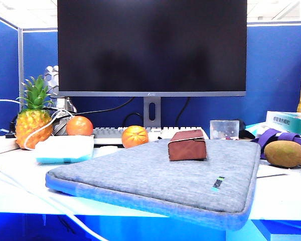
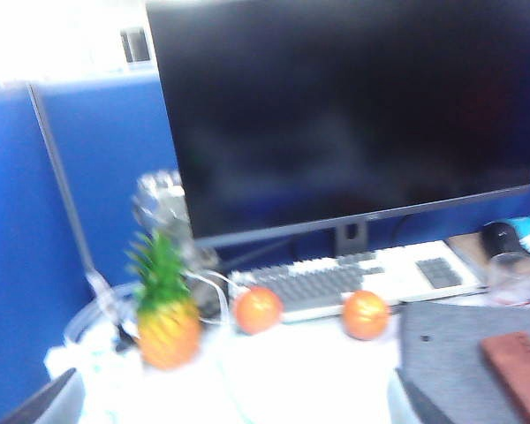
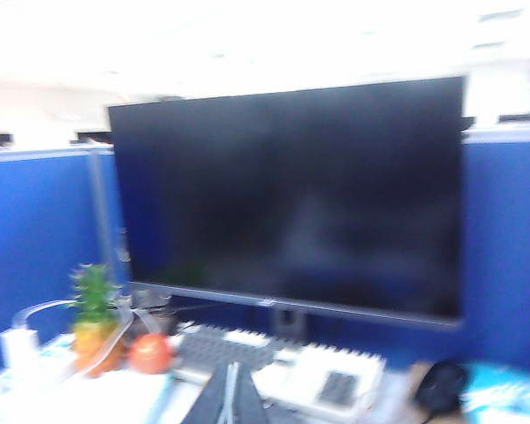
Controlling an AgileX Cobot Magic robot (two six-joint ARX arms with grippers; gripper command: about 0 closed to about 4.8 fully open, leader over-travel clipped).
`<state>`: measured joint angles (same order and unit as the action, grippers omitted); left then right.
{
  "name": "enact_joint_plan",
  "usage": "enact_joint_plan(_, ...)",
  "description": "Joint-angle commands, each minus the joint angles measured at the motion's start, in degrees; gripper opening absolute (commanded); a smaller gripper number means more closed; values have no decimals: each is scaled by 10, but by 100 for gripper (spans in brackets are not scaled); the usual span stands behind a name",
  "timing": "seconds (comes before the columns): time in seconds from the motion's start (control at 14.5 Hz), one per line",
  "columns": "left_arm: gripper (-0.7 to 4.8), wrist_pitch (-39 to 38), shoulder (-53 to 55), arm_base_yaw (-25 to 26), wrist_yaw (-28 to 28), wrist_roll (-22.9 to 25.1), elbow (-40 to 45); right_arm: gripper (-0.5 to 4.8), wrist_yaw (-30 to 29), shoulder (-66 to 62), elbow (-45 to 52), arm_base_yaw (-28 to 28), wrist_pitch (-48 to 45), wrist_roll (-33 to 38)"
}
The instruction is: Close the glasses case.
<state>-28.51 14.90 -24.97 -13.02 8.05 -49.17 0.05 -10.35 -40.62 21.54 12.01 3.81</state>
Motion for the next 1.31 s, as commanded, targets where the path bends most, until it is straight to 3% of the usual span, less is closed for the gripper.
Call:
enact_joint_plan(0.07,457,19,1,0,8,-14,58,0,-15,-1,39,0,-12,48)
enact_joint_plan(0.35,457,66,-1,0,21,-10,129,-1,-17,0,104,0,-42,85)
enact_joint_plan(0.48,453,116,-5,0,74,-10,168,-1,-17,0,139,1,-47,92)
enact_joint_plan(0.97,452,238,-11,0,81,17,289,-1,-15,-1,270,1,-145,116)
enact_joint_plan(1.31,453,210,-12,0,77,13,314,-1,-16,-1,325,1,-148,127)
